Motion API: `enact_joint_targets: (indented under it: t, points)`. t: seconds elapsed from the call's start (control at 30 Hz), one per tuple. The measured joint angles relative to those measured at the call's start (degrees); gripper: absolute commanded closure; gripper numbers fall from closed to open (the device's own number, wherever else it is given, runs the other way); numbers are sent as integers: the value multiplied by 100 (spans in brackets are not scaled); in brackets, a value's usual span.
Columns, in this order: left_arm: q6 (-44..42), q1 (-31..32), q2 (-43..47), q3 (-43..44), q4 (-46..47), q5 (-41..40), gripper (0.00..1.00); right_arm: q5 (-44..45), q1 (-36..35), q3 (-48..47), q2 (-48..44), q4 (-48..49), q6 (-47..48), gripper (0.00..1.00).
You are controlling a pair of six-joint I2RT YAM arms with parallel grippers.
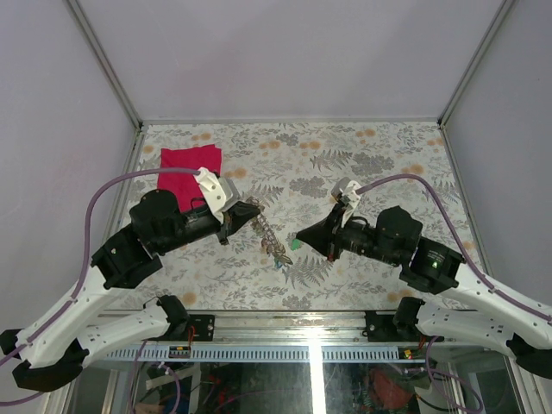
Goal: Put the keys on the keyring
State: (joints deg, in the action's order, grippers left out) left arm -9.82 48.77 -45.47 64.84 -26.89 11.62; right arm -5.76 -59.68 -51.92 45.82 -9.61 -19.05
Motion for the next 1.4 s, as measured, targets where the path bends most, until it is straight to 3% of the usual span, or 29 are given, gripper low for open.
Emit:
enact_joint_targets:
  t: [0.4, 0.77, 1.4]
  points:
    - [-57, 0, -192, 0, 151, 892, 100, -376, 0, -424, 271, 901, 111, 100]
    - [-55, 0, -251, 0, 162, 1110, 100, -741, 0, -651, 562, 1038, 264, 100]
    - [-52, 0, -295, 0, 162, 1215, 100, -544, 0, -684, 684, 1032, 269, 100]
